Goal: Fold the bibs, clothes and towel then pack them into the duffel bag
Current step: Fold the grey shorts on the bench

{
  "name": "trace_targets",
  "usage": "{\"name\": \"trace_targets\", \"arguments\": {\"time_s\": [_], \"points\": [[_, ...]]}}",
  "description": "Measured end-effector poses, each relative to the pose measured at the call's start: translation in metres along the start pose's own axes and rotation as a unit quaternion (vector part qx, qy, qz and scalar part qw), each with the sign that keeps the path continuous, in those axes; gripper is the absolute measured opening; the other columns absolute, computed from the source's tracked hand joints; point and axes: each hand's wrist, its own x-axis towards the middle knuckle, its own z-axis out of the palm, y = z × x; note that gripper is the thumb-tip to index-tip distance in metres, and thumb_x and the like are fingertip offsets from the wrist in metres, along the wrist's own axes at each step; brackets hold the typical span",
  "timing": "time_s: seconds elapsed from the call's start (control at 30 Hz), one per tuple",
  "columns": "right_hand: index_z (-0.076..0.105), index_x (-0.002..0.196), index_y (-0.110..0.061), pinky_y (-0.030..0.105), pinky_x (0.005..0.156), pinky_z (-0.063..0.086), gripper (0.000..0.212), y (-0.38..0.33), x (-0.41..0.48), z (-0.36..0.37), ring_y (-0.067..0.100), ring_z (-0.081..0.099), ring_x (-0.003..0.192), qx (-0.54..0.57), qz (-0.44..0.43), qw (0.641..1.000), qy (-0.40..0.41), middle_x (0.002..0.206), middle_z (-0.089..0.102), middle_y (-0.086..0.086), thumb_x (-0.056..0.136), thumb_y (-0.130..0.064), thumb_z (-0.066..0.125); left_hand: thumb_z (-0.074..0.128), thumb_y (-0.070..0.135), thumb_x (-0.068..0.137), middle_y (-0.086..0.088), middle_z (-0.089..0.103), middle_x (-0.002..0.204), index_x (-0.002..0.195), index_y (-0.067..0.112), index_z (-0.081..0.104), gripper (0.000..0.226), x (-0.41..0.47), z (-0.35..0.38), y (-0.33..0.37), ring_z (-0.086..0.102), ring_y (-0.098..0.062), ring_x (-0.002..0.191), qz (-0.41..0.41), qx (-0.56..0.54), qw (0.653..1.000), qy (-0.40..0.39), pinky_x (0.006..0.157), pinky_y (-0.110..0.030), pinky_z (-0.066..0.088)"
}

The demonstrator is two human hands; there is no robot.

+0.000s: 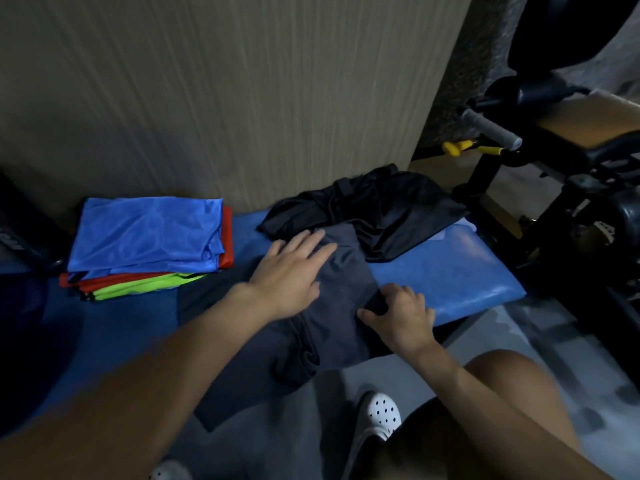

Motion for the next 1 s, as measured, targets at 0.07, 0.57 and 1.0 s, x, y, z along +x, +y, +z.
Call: {"name": "trace_targets", "arguments": {"time_s": [0.07,0.57,1.0], "points": [[0.056,0.120,-0.022,0.042,0.096,0.033,0.053,-0.001,0.001,0.001,0.028,0.042,0.119,-0.005,0.002,1.000,0.003,0.119,0.052,0.002,0.080,-0.054,0.069,0.053,0.027,0.098,0.005,-0.004,0.167,0.158,0.031,0.008,0.075,0.032,-0.009,-0.001,-0.005,-0.015,0.152,0.056,0.006,0.998,-0.027,0.122,-0.046,0.008],[0.047,0.075,-0.025,0.032,0.078,0.022,0.019,0.005,0.002,-0.013,0.021,0.054,0.096,0.030,-0.056,0.998,-0.017,0.078,0.052,-0.009,0.083,-0.032,0.062,0.071,0.034,0.087,0.007,0.034,0.129,0.122,0.041,0.049,0.042,0.101,-0.012,-0.026,0.024,-0.020,0.134,0.203,0.130,0.970,-0.020,0.110,-0.046,0.017],[0.043,0.070,-0.033,0.032,0.082,0.026,0.029,0.013,0.007,-0.022,0.011,0.049,0.082,0.086,-0.035,0.994,-0.055,0.074,0.055,-0.015,0.082,-0.036,0.070,0.071,0.034,0.087,0.019,0.047,0.115,0.107,0.033,0.056,0.025,0.106,-0.006,-0.051,0.034,-0.007,0.121,0.194,0.055,0.979,0.010,0.095,-0.031,0.015]]}}
